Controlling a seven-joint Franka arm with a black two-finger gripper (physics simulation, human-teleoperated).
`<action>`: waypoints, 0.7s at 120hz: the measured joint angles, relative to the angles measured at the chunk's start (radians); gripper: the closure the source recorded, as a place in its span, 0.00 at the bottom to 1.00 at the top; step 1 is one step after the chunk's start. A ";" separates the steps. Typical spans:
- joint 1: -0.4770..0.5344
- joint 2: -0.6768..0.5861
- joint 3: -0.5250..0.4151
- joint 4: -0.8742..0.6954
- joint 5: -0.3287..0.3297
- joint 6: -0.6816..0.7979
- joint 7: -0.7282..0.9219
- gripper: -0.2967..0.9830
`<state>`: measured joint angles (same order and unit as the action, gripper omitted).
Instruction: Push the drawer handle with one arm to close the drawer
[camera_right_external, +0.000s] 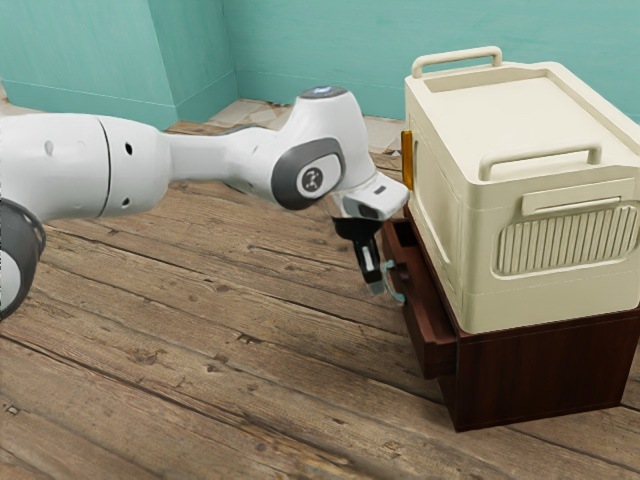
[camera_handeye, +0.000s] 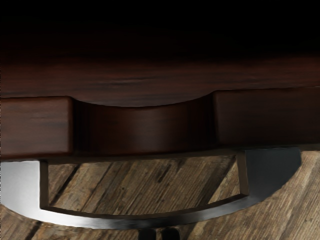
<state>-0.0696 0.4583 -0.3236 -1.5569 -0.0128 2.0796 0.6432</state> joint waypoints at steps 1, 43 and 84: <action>-0.002 0.002 0.000 0.003 0.000 0.000 0.000 0.85; -0.059 0.074 0.003 0.101 0.002 0.001 -0.005 0.85; 0.085 -0.557 0.026 -0.221 -0.003 -0.237 0.016 0.85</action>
<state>0.0151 -0.0990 -0.2979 -1.7775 -0.0159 1.8422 0.6594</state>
